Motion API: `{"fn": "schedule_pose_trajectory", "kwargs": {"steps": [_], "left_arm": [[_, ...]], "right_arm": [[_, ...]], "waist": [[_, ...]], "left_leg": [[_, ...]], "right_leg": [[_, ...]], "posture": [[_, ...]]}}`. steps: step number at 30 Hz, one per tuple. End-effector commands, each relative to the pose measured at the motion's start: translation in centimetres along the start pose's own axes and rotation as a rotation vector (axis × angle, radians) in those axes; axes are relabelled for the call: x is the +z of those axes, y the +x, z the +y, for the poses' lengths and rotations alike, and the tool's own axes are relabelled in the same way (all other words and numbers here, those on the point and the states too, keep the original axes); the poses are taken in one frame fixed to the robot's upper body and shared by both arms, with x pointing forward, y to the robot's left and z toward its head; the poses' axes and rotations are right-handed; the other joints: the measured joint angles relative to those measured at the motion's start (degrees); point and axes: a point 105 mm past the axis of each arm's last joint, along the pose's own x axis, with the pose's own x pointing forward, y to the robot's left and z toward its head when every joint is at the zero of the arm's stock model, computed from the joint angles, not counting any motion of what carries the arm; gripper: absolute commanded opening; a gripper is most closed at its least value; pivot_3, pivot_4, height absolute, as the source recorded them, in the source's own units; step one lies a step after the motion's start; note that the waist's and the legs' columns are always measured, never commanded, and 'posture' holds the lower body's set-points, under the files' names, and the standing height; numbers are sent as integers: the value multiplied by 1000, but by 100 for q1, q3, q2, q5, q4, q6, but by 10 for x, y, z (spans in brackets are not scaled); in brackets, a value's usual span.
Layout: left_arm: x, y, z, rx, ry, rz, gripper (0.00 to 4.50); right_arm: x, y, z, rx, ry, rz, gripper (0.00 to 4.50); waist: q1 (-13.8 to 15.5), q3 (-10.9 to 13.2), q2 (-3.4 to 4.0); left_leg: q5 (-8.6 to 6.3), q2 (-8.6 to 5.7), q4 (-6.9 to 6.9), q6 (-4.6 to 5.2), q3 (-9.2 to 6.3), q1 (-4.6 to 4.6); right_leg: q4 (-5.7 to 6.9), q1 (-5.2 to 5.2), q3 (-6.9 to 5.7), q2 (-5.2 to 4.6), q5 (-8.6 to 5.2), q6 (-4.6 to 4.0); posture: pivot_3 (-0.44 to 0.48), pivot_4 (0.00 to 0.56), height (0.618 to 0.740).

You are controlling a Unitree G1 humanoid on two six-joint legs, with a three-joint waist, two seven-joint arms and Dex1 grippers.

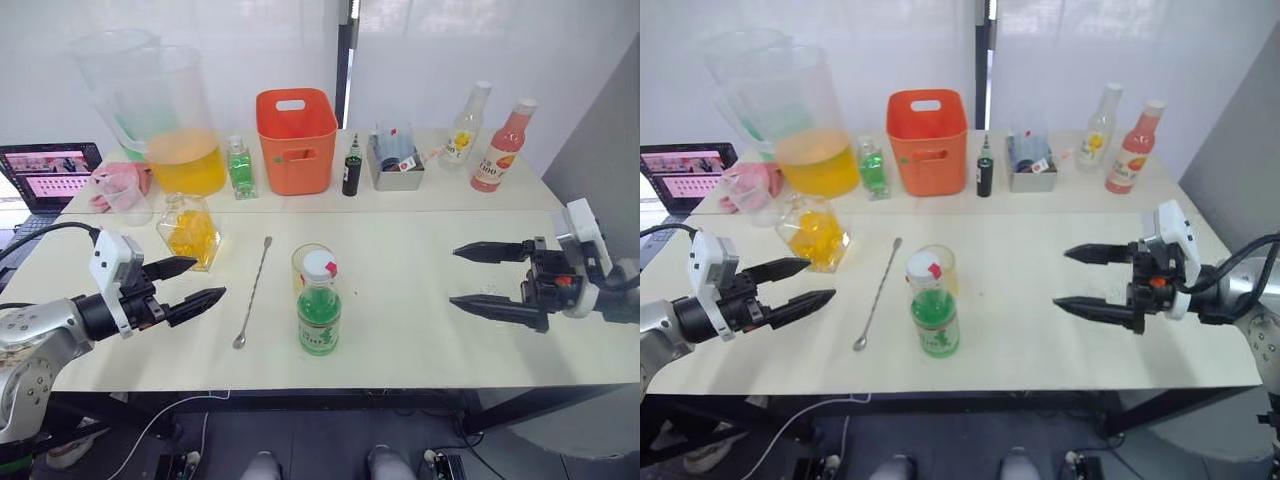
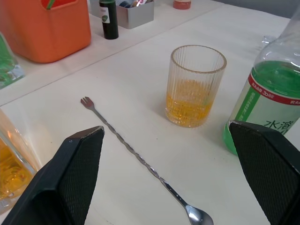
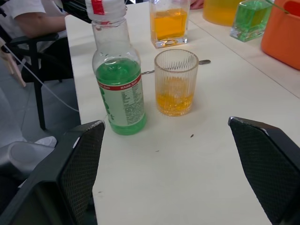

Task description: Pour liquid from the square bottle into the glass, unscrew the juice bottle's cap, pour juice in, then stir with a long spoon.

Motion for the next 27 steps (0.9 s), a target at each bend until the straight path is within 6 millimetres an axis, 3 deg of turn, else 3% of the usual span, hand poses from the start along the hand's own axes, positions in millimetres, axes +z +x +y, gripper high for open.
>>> {"fn": "schedule_pose_trajectory", "kwargs": {"steps": [1, 7, 11, 27], "left_arm": [[19, -4, -11, -109, 26, -47, 4500], [48, 3, -33, -333, -2, -137, 4500], [52, 25, -58, -452, 9, -165, 4500], [48, 80, -80, -531, 32, -194, 4500]], "right_arm": [[14, 1, 0, 9, -47, -26, 4465], [25, 3, 9, 48, -61, -40, 4465], [28, 3, 19, 44, -64, -40, 4465], [31, 4, 44, -73, -52, -55, 4465]], "waist": [[10, 0, 0], [50, 0, 0], [58, 0, 0], [55, -1, -3]], "left_leg": [[0, 0, 1, 0, 0, 0], [0, 0, 3, 0, -1, -5], [0, -1, 3, 0, 0, -6], [0, -3, 15, 0, -1, -8]], "right_leg": [[0, 1, 0, 0, -1, 1], [-2, 0, 0, 0, -5, 8], [-5, 1, 0, 0, 2, -1], [-6, 8, 0, 0, 5, 2]], "posture": [[0, 150, 740], [0, 150, 740], [0, 150, 740], [0, 150, 740]]}}
